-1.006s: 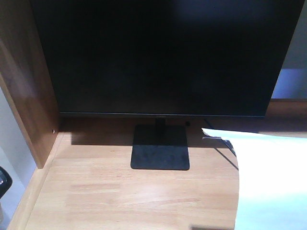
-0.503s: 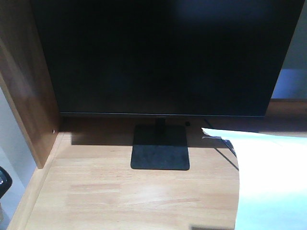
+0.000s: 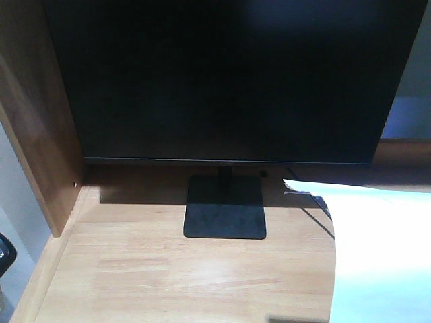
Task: Grab stapler and paper to desk for stapling
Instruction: 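Lower the black stapler in the left gripper onto the desk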
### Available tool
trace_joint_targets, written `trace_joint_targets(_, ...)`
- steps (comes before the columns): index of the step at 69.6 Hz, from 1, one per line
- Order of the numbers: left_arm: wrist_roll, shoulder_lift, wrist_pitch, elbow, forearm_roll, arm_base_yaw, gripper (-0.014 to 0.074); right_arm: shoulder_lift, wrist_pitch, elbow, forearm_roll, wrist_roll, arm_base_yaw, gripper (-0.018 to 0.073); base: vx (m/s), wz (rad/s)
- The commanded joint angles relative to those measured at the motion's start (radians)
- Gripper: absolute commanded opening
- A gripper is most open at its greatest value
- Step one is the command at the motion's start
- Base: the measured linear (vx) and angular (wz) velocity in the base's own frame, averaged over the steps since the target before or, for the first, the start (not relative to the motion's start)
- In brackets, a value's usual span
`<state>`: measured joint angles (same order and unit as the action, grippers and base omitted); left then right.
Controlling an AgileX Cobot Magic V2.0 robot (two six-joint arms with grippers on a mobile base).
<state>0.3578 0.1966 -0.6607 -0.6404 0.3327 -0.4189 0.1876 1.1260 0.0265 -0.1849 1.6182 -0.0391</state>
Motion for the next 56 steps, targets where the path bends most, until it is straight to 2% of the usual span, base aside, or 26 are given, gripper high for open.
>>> trace_joint_targets(1, -0.002, 0.016, 0.153, -0.028, 0.026, -0.002, -0.0006, 0.010, 0.040, 0.003, -0.002, -0.004, 0.005, -0.0005, 0.00, 0.00)
trace_joint_targets(21, 0.001, 0.169, 0.244, -0.028, 0.027, -0.001, -0.0006, 0.010, 0.040, 0.003, -0.002, -0.004, 0.005, -0.0005, 0.00, 0.00)
trace_joint_targets(28, 0.056, 0.255, 0.265, -0.028, 0.062, -0.001, -0.0006, 0.010, 0.040, 0.003, -0.002, -0.004, 0.005, -0.0005, 0.00, 0.00)
trace_joint_targets(37, 0.254, 0.379, 0.277, -0.031, 0.186, -0.001, -0.0006, 0.010, 0.040, 0.003, -0.002, -0.004, 0.005, -0.0005, 0.00, 0.00)
trace_joint_targets(49, 0.604, 0.544, 0.275, -0.033, 0.392, -0.001, -0.0006, 0.010, 0.040, 0.003, -0.002, -0.004, 0.005, -0.0005, 0.00, 0.00)
trace_joint_targets(56, 0.771, 0.629, 0.254, -0.033, 0.488, 0.000, -0.0006, 0.010, 0.040, 0.003, -0.002, -0.005, 0.005, -0.0005, 0.00, 0.00)
